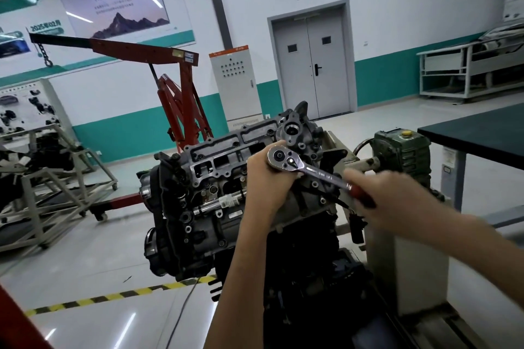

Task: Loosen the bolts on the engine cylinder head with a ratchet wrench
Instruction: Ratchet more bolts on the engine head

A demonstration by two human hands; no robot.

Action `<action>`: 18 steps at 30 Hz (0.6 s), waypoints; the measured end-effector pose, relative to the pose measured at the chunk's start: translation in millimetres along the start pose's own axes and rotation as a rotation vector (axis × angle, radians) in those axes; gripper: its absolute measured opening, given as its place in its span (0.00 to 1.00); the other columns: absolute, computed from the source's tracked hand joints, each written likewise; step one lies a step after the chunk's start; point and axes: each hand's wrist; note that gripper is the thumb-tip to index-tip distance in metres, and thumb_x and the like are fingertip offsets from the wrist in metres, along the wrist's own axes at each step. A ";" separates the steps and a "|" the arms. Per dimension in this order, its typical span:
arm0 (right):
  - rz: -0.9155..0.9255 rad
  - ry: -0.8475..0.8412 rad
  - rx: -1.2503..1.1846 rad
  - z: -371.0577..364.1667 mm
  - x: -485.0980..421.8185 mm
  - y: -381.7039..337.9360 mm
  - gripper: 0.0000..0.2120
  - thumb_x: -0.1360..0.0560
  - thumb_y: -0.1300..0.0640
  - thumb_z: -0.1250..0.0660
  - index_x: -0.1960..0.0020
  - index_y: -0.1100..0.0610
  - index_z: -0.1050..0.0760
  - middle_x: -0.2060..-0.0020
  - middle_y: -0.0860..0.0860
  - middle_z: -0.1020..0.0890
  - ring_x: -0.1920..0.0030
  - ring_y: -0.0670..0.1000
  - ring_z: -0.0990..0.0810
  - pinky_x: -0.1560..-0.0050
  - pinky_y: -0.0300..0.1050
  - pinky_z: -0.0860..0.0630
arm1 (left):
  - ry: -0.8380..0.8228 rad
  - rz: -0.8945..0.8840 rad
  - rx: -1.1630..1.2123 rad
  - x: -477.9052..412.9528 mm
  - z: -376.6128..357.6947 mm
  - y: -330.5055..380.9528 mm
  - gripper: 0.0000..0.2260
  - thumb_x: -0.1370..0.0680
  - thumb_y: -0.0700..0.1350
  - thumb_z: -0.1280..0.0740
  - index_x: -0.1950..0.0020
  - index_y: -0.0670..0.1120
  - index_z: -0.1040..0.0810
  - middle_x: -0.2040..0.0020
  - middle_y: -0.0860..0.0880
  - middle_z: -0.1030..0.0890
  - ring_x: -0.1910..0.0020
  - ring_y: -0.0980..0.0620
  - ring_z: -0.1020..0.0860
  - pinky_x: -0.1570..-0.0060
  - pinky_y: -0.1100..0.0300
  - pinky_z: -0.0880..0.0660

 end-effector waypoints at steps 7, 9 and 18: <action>-0.053 0.074 0.029 4.4 -14.7 8.1 0.08 0.29 0.62 0.34 0.51 0.56 0.29 0.71 0.44 0.28 0.74 0.41 0.30 0.71 0.35 0.30 | -0.010 -0.028 0.036 5.5 3.9 -1.8 0.14 0.30 0.33 0.29 0.65 0.50 0.28 0.70 0.59 0.26 0.70 0.60 0.30 0.66 0.67 0.32; -0.133 0.060 -0.152 -22.1 6.3 -17.5 0.10 0.29 0.62 0.34 0.53 0.52 0.32 0.72 0.43 0.28 0.75 0.39 0.29 0.72 0.32 0.29 | 0.068 -0.072 0.017 10.8 -2.3 -1.8 0.14 0.31 0.33 0.30 0.63 0.51 0.29 0.69 0.59 0.26 0.69 0.61 0.31 0.67 0.69 0.33; -0.285 0.144 -0.631 -67.7 23.2 -92.9 0.14 0.32 0.64 0.33 0.49 0.54 0.31 0.74 0.44 0.29 0.73 0.39 0.25 0.74 0.24 0.36 | 0.123 -0.001 0.061 9.2 -10.4 2.7 0.18 0.29 0.28 0.34 0.67 0.48 0.35 0.71 0.56 0.35 0.72 0.61 0.37 0.70 0.71 0.37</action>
Point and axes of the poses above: each hand's wrist, its own x-axis away from the middle knuckle, its own z-axis out of the back of the hand, y = z × x
